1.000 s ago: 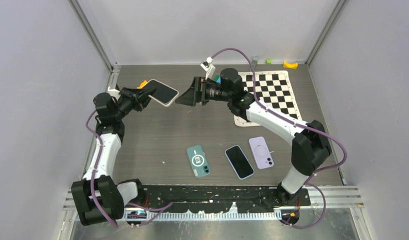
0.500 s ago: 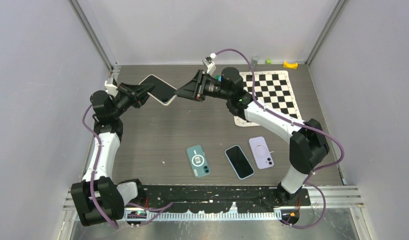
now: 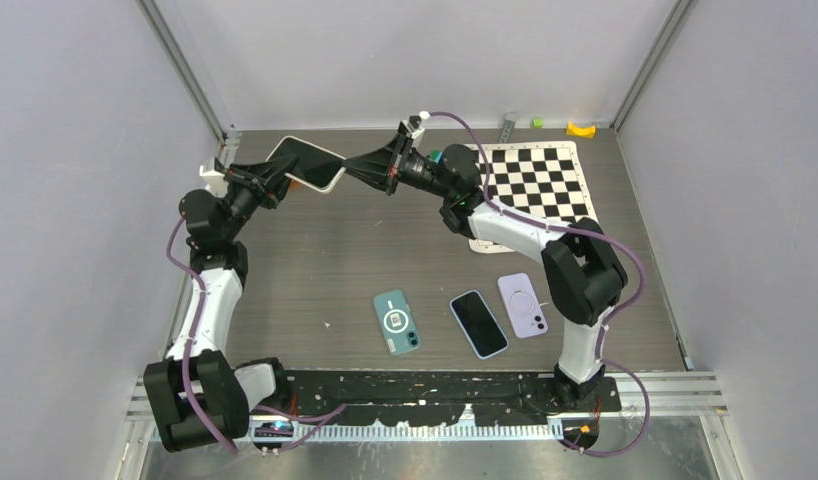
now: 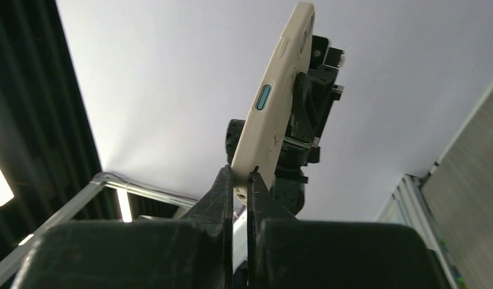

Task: Take the phone out of the phone case
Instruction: Remove the phone case from the phone.

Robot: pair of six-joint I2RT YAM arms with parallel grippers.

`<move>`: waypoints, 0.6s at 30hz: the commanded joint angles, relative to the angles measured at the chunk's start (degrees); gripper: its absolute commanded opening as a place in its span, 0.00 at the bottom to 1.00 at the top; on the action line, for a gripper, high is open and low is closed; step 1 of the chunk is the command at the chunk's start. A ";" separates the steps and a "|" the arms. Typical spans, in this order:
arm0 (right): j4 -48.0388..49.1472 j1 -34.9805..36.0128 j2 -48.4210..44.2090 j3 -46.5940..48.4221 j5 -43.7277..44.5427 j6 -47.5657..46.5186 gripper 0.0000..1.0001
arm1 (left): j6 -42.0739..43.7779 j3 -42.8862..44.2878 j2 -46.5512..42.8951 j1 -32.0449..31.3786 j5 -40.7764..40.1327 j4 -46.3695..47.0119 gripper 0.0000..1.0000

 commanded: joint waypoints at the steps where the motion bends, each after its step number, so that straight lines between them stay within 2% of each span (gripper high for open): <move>1: 11.90 -0.13 5.10 -0.05 2.69 14.74 0.01 | -11.86 1.28 -1.60 -0.77 1.37 17.16 0.00; 5: 19.13 -0.08 9.08 0.11 5.31 24.30 0.00 | -14.73 1.24 -1.66 -0.87 -0.62 20.47 0.00; 8: 19.93 -0.07 10.69 0.58 6.78 28.20 0.01 | -16.23 1.10 -1.82 -1.17 -2.14 21.57 0.00; 15: 18.48 0.18 11.77 -0.07 7.52 30.60 0.01 | -19.26 1.17 -1.28 -1.99 -4.59 24.47 0.00; 18: 13.97 0.13 10.38 0.16 5.57 24.83 0.01 | -19.27 1.41 -1.27 -2.24 -4.94 24.47 0.00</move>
